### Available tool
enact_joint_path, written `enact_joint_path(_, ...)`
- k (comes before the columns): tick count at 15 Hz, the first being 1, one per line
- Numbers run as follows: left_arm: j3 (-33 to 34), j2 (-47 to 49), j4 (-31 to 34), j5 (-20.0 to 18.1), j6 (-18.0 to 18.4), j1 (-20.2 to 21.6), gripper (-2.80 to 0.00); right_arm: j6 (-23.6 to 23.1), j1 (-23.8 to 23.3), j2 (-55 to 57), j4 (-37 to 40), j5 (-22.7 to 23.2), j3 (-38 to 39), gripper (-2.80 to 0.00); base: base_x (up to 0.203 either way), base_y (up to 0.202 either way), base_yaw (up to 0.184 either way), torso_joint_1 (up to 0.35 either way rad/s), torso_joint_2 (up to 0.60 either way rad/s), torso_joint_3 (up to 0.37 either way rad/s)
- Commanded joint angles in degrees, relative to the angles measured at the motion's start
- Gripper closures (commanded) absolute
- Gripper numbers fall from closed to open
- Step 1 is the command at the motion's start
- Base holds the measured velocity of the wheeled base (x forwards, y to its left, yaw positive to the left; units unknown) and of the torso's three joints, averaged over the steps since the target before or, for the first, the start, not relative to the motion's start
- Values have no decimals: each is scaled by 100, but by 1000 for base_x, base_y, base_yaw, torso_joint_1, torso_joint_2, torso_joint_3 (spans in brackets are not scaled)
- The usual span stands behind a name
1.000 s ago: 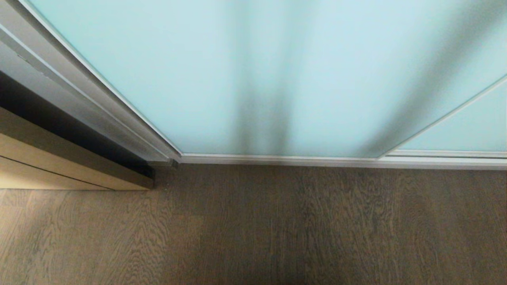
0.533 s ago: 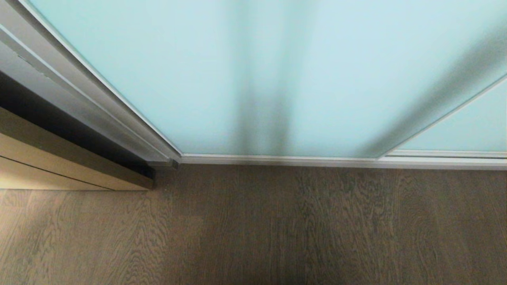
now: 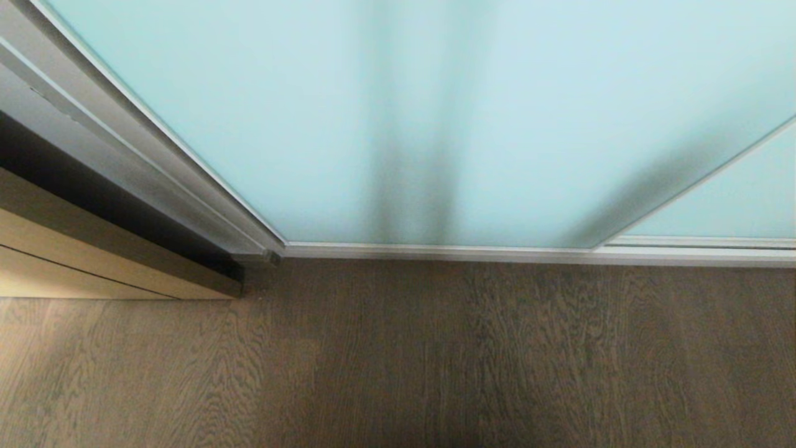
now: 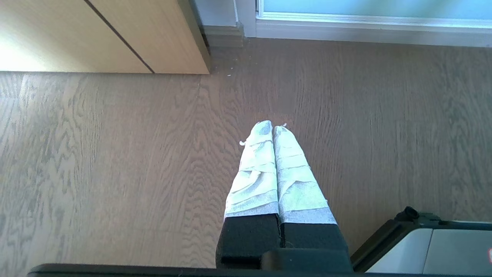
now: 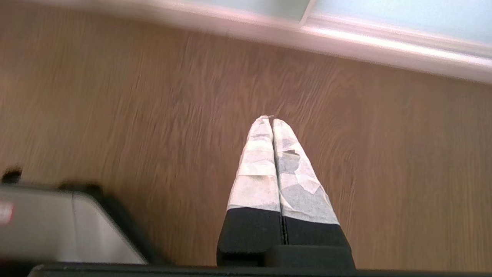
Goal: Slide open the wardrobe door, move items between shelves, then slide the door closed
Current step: Open the door
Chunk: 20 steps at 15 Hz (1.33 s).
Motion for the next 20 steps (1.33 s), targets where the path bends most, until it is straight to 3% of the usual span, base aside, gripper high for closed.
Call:
enact_joint_path(1,0,9,0,5,2,3,0,107,12,-152,-8,-56,152,0,0,0,0,0,0,0)
enact_joint_path(15,8,18,9,22,73,3,0,188,11,-152,-24,-57,160,0,0,0,0,0,0,0)
enact_joint_path(20,41,9,-217,24,-76,3,0,188,11,-152,-24,-57,160,0,0,0,0,0,0,0)
